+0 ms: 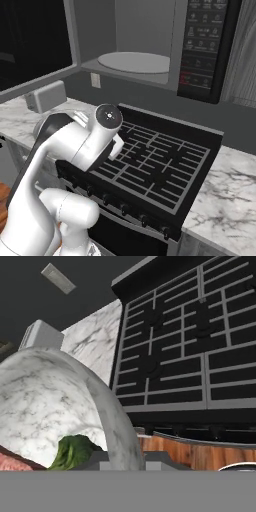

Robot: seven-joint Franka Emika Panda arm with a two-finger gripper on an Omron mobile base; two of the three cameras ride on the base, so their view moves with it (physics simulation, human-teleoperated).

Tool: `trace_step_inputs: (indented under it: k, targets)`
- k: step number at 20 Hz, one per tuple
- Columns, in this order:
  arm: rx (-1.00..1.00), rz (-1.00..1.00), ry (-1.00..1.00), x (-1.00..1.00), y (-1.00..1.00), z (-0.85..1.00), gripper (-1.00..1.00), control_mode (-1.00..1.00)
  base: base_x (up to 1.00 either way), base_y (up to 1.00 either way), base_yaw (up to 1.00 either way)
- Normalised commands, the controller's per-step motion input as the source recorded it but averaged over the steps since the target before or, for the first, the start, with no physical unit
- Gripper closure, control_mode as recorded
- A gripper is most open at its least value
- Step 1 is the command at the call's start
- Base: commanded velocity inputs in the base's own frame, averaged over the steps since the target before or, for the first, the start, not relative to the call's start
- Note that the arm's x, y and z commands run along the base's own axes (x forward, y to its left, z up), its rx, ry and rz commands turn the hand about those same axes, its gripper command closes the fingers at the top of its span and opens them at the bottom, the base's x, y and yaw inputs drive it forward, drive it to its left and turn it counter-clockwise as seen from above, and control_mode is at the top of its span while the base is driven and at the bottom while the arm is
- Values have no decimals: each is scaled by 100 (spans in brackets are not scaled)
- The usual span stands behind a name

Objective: Place the bowl containing the steak and broccoli in the microwave. Close the microwave door and press the start button to microwave the meal.

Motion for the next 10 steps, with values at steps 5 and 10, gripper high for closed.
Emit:
trace_step_inputs:
  k: [5,10]
  targets:
    - [0,0,0,3,0,0,100,-100,6,1,0]
    - [0,0,0,0,0,0,100,-100,0,0,0]
